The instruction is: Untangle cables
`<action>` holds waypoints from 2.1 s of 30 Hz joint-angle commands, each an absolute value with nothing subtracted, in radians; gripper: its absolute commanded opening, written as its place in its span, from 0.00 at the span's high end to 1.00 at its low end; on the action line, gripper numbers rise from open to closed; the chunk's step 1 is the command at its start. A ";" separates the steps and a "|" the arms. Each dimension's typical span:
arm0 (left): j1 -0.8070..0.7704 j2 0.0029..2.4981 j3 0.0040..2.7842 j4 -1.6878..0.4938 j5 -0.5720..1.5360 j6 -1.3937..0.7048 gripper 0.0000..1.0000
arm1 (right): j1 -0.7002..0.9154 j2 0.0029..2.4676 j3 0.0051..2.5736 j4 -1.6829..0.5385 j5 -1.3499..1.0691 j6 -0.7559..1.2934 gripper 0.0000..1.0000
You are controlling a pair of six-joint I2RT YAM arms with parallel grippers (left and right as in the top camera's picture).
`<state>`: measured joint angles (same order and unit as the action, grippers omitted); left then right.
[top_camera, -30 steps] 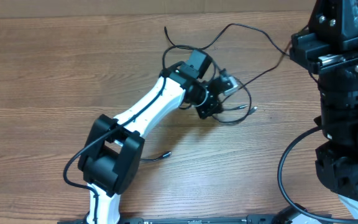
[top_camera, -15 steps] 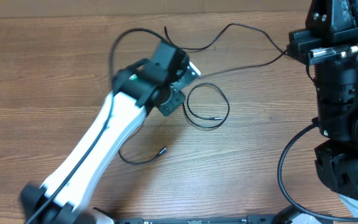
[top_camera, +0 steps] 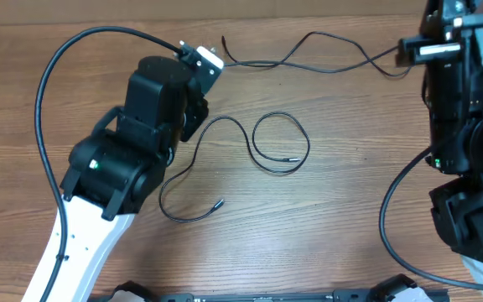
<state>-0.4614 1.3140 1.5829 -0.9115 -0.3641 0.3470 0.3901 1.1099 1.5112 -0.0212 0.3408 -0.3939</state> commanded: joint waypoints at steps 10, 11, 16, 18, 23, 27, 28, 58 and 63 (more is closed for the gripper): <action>-0.367 1.370 1.587 -0.856 -0.347 0.432 0.96 | 0.093 1.145 1.533 -0.263 0.444 -0.389 0.96; -0.366 1.378 1.587 -0.855 -0.339 0.458 0.96 | 0.072 1.155 1.533 -0.274 0.444 -0.389 0.96; -0.366 1.460 1.587 -0.837 -0.339 0.599 0.96 | -0.052 1.220 1.533 -0.322 0.441 -0.366 0.96; -0.366 1.501 1.587 -0.810 -0.339 0.625 0.96 | -0.110 1.250 1.533 -0.342 0.434 -0.319 0.96; -0.366 1.599 1.587 -0.685 -0.339 0.634 0.96 | -0.271 1.329 1.533 -0.384 0.237 -0.219 0.96; -0.367 1.673 1.587 -0.549 -0.335 0.652 0.96 | -0.373 1.401 1.533 -0.379 0.043 -0.175 0.96; -0.368 1.691 1.587 -0.517 -0.317 0.652 0.96 | -0.392 1.423 1.533 -0.376 -0.002 -0.175 0.96; -0.421 2.030 1.587 -0.372 -0.281 0.876 0.96 | -0.554 1.845 1.531 -0.278 -0.061 -0.172 0.96; -0.419 2.031 1.587 -0.369 -0.287 0.876 0.96 | -0.606 1.851 1.530 -0.271 -0.074 -0.172 0.96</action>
